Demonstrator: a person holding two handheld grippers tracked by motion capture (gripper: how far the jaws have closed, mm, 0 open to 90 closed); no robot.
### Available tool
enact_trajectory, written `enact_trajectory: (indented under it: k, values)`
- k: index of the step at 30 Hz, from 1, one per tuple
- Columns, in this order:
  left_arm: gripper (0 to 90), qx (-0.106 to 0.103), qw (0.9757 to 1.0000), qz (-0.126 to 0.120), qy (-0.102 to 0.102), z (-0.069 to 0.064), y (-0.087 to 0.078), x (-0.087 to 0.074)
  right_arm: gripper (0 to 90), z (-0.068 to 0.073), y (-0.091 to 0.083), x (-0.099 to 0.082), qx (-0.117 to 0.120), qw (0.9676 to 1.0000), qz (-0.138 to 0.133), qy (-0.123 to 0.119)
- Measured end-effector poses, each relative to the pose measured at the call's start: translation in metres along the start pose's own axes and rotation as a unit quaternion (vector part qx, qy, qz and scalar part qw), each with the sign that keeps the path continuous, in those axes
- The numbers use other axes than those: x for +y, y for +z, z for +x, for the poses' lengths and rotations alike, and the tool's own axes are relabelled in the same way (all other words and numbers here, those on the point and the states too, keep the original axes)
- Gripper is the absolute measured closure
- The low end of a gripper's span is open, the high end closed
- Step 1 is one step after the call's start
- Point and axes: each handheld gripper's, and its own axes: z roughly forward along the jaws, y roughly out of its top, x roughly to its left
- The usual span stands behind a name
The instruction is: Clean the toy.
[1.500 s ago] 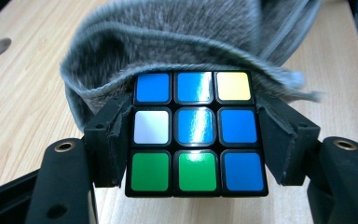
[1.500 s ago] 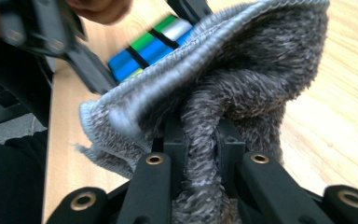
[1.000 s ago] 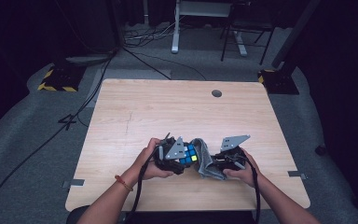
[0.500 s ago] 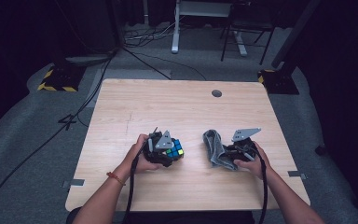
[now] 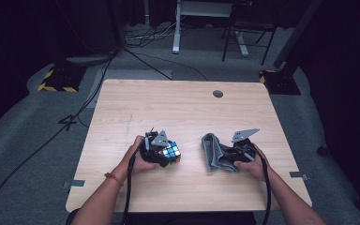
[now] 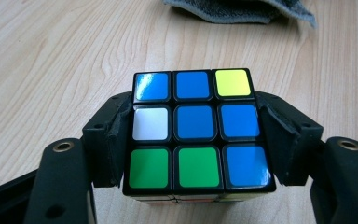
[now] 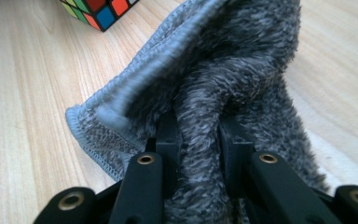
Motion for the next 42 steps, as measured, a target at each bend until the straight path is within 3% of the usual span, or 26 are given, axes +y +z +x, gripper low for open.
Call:
enact_trajectory:
  k: [6,13,21,26,33,42]
  values:
    - [32.8,0.005,1.0,0.002,-0.002,-0.001,0.0,0.0,67.5,-0.002,0.0,-0.001,0.007,1.0,-0.004,0.003]
    - [30.8,0.026,0.9995,0.015,0.012,-0.005,-0.004,0.003,53.2,0.007,-0.006,0.005,-0.039,0.9987,0.013,-0.031]
    - [26.4,0.049,0.9984,0.022,0.016,-0.008,-0.011,0.002,38.3,0.015,-0.008,0.01,-0.059,0.9965,0.023,-0.055]
    - [18.5,0.059,0.9979,0.021,0.015,-0.012,-0.018,0.003,28.6,0.022,-0.013,0.014,-0.079,0.9937,0.032,-0.073]
    - [16.5,0.082,0.9963,0.007,0.025,-0.023,-0.028,0.005,25.3,0.032,-0.02,0.018,-0.088,0.9912,0.03,-0.094]
    - [16.5,0.098,0.9935,0.039,0.045,-0.035,-0.035,0.0,25.0,0.037,-0.029,0.021,-0.099,0.9899,0.03,-0.097]
